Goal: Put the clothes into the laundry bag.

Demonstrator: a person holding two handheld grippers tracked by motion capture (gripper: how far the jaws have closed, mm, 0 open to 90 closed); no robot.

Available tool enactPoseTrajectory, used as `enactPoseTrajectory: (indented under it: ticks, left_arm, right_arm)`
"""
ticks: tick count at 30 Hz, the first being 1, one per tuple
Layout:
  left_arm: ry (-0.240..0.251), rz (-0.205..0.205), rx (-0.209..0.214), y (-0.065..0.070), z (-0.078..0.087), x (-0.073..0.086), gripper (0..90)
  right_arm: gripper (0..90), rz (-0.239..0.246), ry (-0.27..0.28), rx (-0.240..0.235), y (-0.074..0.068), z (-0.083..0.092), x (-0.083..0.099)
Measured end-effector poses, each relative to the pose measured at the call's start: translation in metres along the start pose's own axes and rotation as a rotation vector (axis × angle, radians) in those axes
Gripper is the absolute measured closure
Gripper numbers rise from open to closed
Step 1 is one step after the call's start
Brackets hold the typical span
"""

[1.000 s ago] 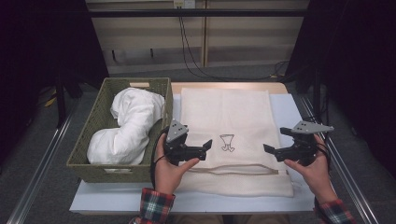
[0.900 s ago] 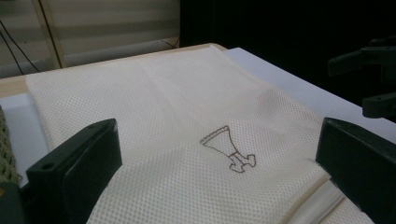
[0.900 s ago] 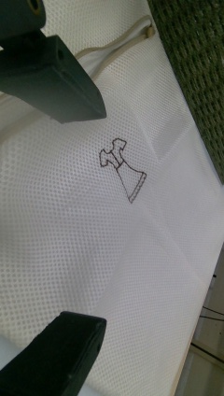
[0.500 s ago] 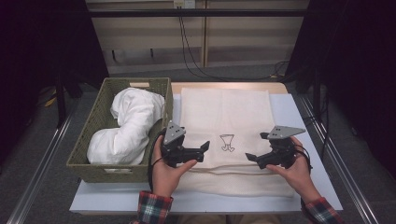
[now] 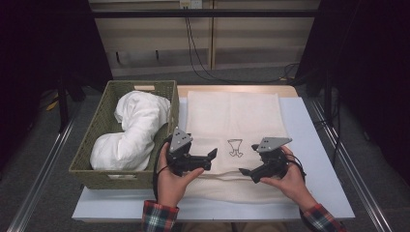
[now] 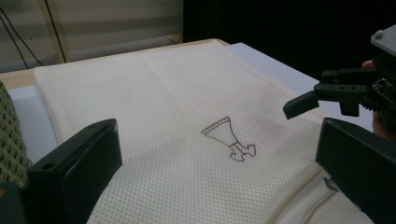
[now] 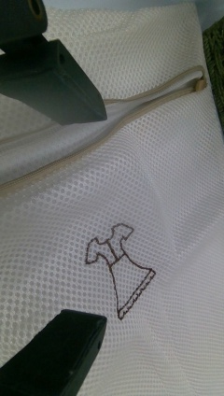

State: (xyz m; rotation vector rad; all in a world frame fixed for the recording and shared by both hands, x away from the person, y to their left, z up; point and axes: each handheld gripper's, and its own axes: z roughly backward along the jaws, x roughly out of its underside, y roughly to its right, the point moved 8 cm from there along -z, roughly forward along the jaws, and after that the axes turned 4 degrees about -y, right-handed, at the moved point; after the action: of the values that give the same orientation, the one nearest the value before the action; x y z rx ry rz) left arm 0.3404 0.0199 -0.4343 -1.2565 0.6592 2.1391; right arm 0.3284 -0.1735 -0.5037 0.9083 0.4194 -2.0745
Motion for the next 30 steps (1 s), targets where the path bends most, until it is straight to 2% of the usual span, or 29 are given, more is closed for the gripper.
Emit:
enactPoseTrajectory:
  ticks: [5, 11, 13, 16, 20, 22, 23, 25, 30]
  left_arm:
    - [-0.004, 0.011, -0.012, -0.004, -0.001, 0.002, 0.2]
    - [-0.001, 0.02, -0.003, -0.003, 0.0, 0.004, 0.3]
    - [-0.003, 0.015, -0.01, -0.003, 0.0, 0.004, 0.4]
    - [-0.005, 0.014, -0.003, -0.003, 0.0, 0.004, 0.4]
    - [-0.001, 0.017, 0.001, -0.003, 0.0, 0.003, 0.5]
    - [0.0, 0.019, -0.009, -0.004, 0.002, 0.002, 0.5]
    - [0.006, 0.019, 0.0, -0.005, 0.003, 0.001, 0.5]
    - [0.003, 0.018, -0.011, -0.005, 0.003, 0.001, 0.7]
    - [-0.007, 0.011, -0.007, -0.004, 0.002, 0.003, 0.7]
  right_arm:
    - [2.0, -0.012, -0.015, -0.013, 0.001, -0.004, 0.003]
    - [2.3, -0.009, -0.016, -0.019, -0.001, -0.008, 0.0]
    - [2.7, 0.004, -0.022, -0.031, -0.002, -0.009, 0.0]
    - [3.7, -0.006, -0.018, -0.046, -0.004, -0.01, 0.001]
    - [4.2, 0.006, -0.026, -0.03, -0.005, -0.011, 0.001]
    - [5.1, 0.003, -0.023, -0.045, -0.006, -0.012, -0.001]
    - [5.4, 0.011, -0.02, -0.052, -0.006, -0.013, -0.001]
    - [5.5, 0.014, -0.026, -0.057, -0.007, -0.014, 0.0]
    - [6.1, 0.021, -0.036, -0.055, -0.007, -0.017, 0.002]
